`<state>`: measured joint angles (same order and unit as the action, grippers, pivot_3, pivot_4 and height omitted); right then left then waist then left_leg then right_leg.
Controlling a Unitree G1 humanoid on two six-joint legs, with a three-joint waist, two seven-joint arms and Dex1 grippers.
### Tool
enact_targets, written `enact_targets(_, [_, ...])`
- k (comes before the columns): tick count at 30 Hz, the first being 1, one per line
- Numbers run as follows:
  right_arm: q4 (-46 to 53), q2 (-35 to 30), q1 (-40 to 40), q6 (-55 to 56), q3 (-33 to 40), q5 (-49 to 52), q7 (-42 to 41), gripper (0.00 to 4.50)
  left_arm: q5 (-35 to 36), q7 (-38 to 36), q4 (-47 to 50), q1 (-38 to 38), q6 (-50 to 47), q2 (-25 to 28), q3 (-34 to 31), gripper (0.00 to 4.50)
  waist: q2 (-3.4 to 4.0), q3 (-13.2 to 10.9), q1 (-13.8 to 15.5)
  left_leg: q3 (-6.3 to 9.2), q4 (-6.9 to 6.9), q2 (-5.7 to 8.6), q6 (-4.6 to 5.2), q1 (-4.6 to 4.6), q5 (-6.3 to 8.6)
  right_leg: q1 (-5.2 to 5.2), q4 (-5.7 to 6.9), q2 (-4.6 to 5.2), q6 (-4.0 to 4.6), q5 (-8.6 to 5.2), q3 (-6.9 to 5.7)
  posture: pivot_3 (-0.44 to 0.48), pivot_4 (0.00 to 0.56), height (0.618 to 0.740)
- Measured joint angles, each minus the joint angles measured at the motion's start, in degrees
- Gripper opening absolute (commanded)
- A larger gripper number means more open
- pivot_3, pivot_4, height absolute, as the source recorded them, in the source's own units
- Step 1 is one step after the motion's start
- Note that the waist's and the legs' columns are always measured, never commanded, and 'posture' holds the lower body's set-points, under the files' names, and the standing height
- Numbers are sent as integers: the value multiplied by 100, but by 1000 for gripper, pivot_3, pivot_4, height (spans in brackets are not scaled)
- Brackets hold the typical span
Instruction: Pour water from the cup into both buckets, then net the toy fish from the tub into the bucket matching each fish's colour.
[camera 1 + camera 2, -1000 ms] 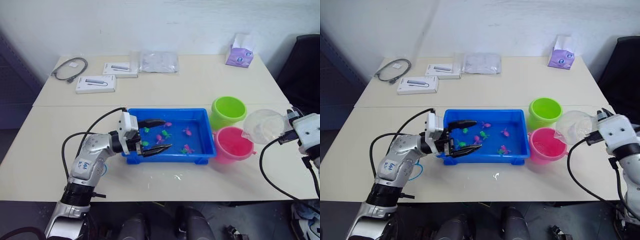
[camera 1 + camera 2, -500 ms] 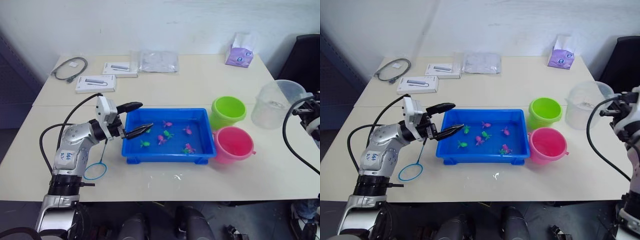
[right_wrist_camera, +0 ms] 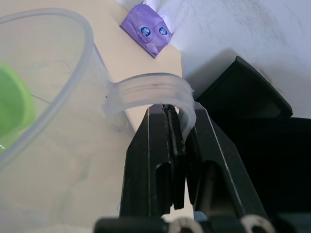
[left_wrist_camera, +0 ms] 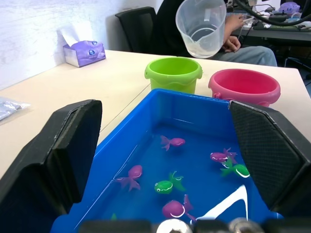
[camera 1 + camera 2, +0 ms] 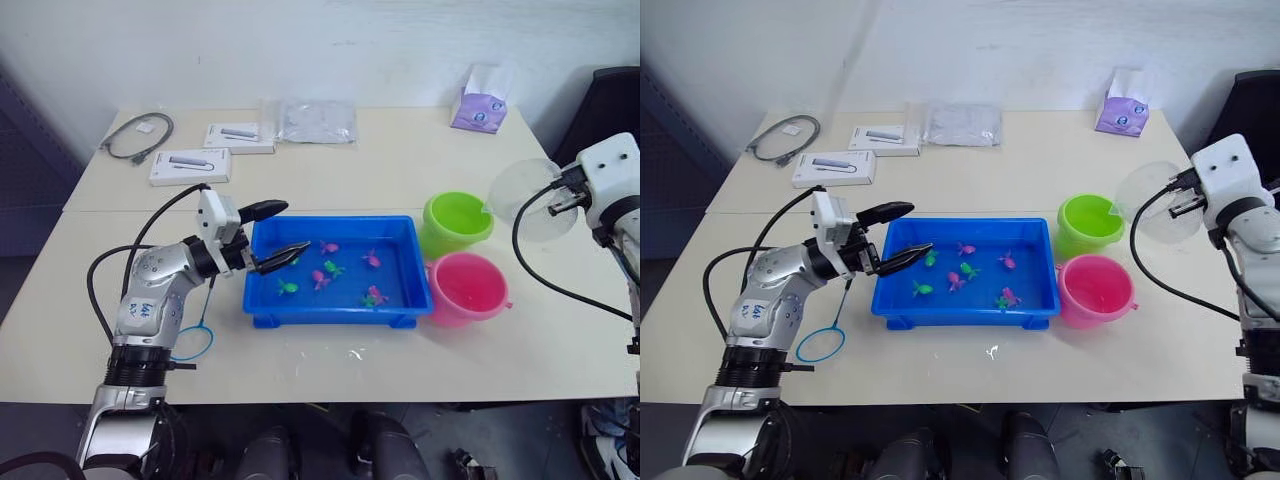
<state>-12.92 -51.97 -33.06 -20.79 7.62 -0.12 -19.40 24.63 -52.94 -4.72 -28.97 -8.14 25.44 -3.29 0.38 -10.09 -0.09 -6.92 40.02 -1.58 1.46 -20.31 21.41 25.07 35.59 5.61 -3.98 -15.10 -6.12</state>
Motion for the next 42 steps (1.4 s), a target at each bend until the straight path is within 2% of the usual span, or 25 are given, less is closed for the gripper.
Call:
enact_targets(20, [-1245, 39, -602, 2356, -962, -1865, 635, 86, -55, 233, 9, 6, 67, -173, 113, 4500, 0, 0, -19, -5, 0, -4, -5, -1, -2, 4, 1, 0, 0, 0, 3, 0, 150, 740])
enact_targets(42, [-2243, -109, -1157, 3970, -1182, -3023, 1661, 86, -305, 359, -63, -58, 304, -283, 199, 4500, 0, 0, -17, -6, -1, -6, -7, -3, -4, 5, 1, 1, 0, 0, 3, 0, 150, 740])
